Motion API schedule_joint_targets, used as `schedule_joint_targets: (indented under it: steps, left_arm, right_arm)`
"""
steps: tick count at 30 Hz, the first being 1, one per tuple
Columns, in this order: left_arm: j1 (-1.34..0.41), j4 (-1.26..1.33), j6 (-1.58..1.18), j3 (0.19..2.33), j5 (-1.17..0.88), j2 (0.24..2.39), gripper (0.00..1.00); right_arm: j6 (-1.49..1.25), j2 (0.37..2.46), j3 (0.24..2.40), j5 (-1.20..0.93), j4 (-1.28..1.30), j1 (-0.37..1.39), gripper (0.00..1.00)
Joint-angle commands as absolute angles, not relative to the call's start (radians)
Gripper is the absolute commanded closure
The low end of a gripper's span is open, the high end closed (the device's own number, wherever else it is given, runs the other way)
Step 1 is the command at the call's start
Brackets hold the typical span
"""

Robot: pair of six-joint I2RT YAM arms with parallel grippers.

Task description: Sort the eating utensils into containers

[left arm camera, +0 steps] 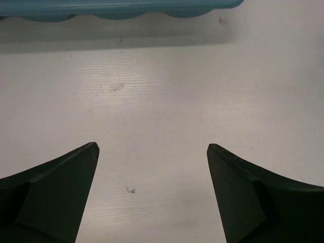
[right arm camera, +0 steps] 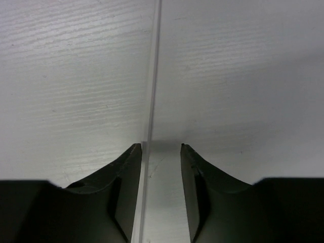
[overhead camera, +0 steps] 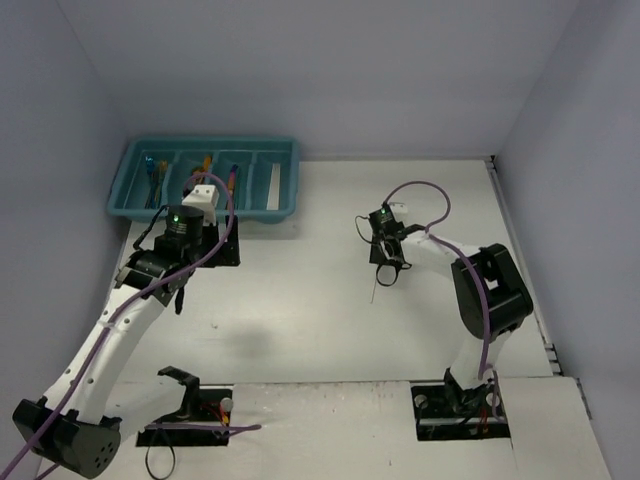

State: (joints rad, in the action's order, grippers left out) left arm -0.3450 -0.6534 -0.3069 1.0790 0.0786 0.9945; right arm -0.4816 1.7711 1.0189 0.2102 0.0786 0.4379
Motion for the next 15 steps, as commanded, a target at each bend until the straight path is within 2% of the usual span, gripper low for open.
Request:
schedule_joint_targets:
  steps: [1, 4, 12, 15]
  left_arm:
    - [-0.342, -0.647, -0.338, 1.030, 0.063, 0.852, 0.10]
    - [-0.342, -0.650, -0.364, 0.999, 0.018, 0.816, 0.10]
    - [-0.345, -0.636, -0.420, 0.970, -0.110, 0.834, 0.10]
    - [-0.352, -0.617, -0.433, 0.966, -0.146, 0.852, 0.09]
  right_arm:
    - [-0.500, 1.800, 1.050, 0.234, 0.089, 0.442, 0.76]
    - [-0.503, 1.829, 1.054, 0.209, 0.089, 0.441, 0.82]
    - [-0.524, 1.892, 1.069, 0.167, 0.084, 0.440, 0.89]
    - [-0.526, 1.902, 1.077, 0.161, 0.083, 0.440, 0.98]
